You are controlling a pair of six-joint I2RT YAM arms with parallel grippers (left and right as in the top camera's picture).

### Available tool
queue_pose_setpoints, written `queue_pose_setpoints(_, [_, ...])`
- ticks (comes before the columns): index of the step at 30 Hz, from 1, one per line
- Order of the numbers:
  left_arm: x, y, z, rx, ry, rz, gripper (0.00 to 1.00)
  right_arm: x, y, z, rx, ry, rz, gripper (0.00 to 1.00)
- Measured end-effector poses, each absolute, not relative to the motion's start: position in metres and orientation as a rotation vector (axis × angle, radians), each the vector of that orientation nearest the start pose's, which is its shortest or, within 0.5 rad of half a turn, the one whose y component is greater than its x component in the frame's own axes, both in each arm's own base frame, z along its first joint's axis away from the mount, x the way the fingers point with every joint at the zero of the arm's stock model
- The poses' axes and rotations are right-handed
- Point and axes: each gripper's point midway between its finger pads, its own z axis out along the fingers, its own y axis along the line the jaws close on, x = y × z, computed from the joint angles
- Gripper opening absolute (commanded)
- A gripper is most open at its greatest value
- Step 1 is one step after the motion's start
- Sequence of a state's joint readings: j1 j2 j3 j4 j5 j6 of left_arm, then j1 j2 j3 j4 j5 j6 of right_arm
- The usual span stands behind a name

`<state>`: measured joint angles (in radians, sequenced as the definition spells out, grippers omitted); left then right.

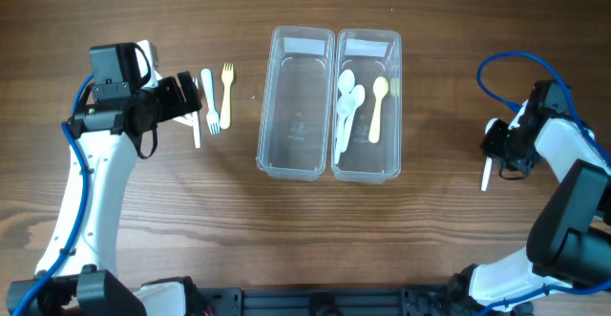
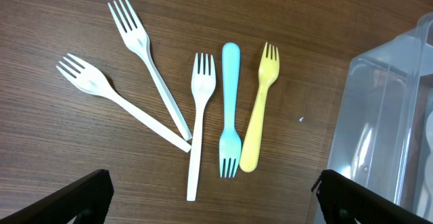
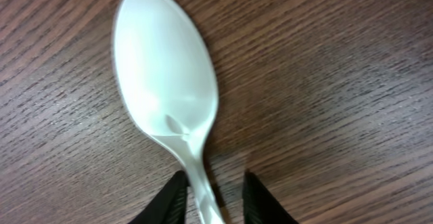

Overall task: Pack container
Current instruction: 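Grasp the last white spoon and place it in the right tray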

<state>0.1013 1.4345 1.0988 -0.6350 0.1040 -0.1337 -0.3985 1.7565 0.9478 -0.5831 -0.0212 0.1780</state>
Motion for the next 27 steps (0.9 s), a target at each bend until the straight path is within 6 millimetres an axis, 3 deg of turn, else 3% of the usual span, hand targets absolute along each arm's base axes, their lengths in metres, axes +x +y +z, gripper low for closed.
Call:
queue_pose_setpoints(4, [0.378,0.020,0.152,-0.253,2.507,-0.144,1.00,0.301,-0.123,-0.005,0.841,2.831,-0.003,0.04])
queue_pose_setpoints(10, [0.378,0.020,0.152,-0.253,2.505,-0.144,1.00,0.299,-0.119,-0.002,0.857,2.848,0.027,0.04])
queue_pose_setpoints(12, [0.378,0.020,0.152,-0.253,2.506,-0.144,1.00,0.311,-0.115,0.015,0.842,2.821,0.088,0.04])
queue_pose_setpoints(14, [0.378,0.020,0.152,-0.253,2.506,-0.144,1.00,0.347,-0.101,0.067,0.729,2.693,0.181,0.04])
queue_pose_setpoints(15, [0.378,0.020,0.152,-0.253,2.506,-0.144,1.00,0.356,-0.093,0.081,0.690,2.658,0.210,0.04])
queue_pose_setpoints(16, [0.378,0.020,0.152,-0.253,2.506,-0.144,1.00,0.367,-0.079,0.102,0.633,2.608,0.252,0.04])
queue_pose_setpoints(17, [0.378,0.020,0.152,-0.253,2.506,-0.145,1.00,0.384,-0.043,0.142,0.491,2.518,0.337,0.04])
queue_pose_setpoints(18, [0.378,0.020,0.152,-0.253,2.506,-0.145,1.00,0.391,-0.012,0.168,0.381,2.464,0.394,0.04])
queue_pose_setpoints(19, [0.378,0.020,0.152,-0.253,2.506,-0.144,1.00,0.392,0.023,0.185,0.271,2.436,0.452,0.04])
queue_pose_setpoints(20, [0.378,0.020,0.152,-0.253,2.505,-0.144,1.00,0.390,0.042,0.187,0.217,2.439,0.485,0.04])
queue_pose_setpoints(23, [0.378,0.020,0.152,-0.253,2.506,-0.145,1.00,0.380,0.107,0.168,0.023,2.523,0.559,0.04])
queue_pose_setpoints(24, [0.378,0.020,0.152,-0.253,2.505,-0.144,1.00,0.376,0.128,0.153,-0.036,2.571,0.568,0.06])
queue_pose_setpoints(25, [0.378,0.021,0.152,-0.253,2.502,-0.144,1.00,0.375,0.137,0.139,-0.061,2.608,0.564,0.32])
queue_pose_setpoints(27, [0.381,0.020,0.154,-0.250,2.492,-0.146,1.00,0.375,0.145,0.111,-0.077,2.674,0.549,0.39])
